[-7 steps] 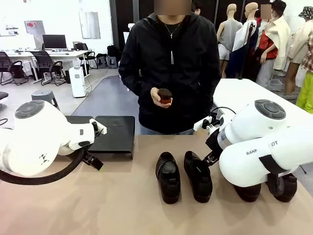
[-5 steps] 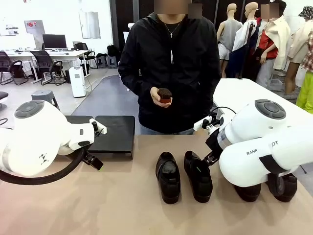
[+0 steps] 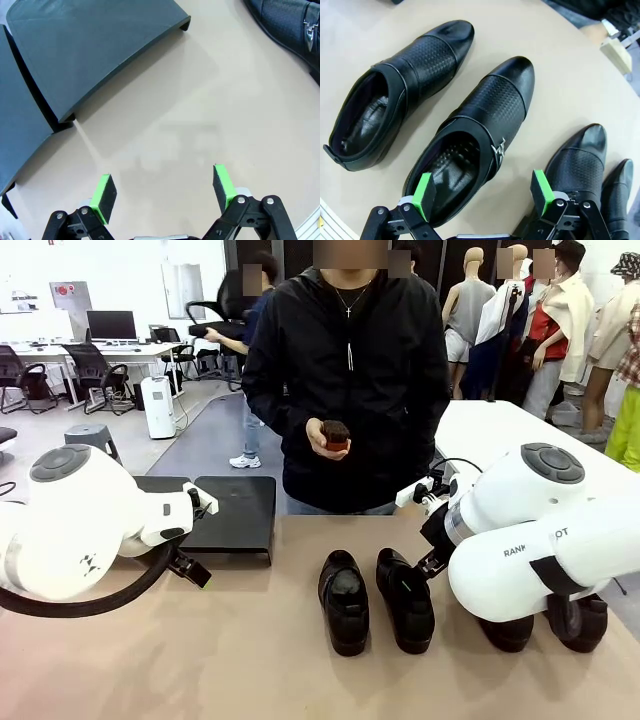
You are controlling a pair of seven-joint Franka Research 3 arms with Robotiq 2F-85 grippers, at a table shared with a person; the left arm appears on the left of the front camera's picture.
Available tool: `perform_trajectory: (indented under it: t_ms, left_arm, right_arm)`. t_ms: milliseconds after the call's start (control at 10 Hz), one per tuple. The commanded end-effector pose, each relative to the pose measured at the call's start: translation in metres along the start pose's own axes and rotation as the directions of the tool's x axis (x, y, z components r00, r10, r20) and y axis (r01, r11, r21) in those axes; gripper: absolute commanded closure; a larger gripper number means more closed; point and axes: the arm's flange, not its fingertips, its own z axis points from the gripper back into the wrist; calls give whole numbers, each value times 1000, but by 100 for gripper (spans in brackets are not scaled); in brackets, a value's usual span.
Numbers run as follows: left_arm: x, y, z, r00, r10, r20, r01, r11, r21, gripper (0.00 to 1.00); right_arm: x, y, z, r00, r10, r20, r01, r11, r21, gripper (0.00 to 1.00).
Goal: Organize the shoes by placing them on the stand.
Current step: Pick up one Shoe and place it in the middle of the table.
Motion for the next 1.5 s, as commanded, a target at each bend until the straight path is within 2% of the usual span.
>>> perform_trajectory:
  t_ms: [0, 600, 700, 800, 1000, 1100, 1200, 1400]
  left_arm:
    - [0, 0, 0, 1000, 0, 0, 0, 1000, 0, 0]
    - [0, 0, 0, 1000, 0, 0, 0, 1000, 0, 0]
    - [4, 4, 24, 999, -24, -22, 22, 993, -113, 0]
    - [9, 16, 63, 989, 109, -97, -124, 979, -164, 0]
    - [-5, 40, 146, 982, 155, -111, -184, 926, -329, 0]
    - [-21, 60, 181, 985, 148, -87, -168, 931, -325, 0]
    - [-45, 79, 217, 990, 129, -64, -144, 909, -391, 0]
    - [-98, 106, 274, 977, 212, 22, -188, 905, -382, 0]
  right_arm:
    - [0, 0, 0, 1000, -1, 0, 1, 1000, 0, 0]
    - [0, 0, 0, 1000, 0, 0, 0, 1000, 0, 0]
    - [1, -17, 26, 999, -6, -40, 8, 999, 52, 0]
    - [1, -34, 70, 991, -116, -67, 123, 986, 109, 0]
    - [-15, -71, 159, 969, -218, -114, 239, 945, 223, 0]
    - [-31, -88, 194, 959, -268, -93, 284, 914, 288, 0]
    - [-58, -110, 230, 956, -287, -62, 289, 883, 370, 0]
    - [-110, -147, 281, 917, -398, -32, 381, 850, 362, 0]
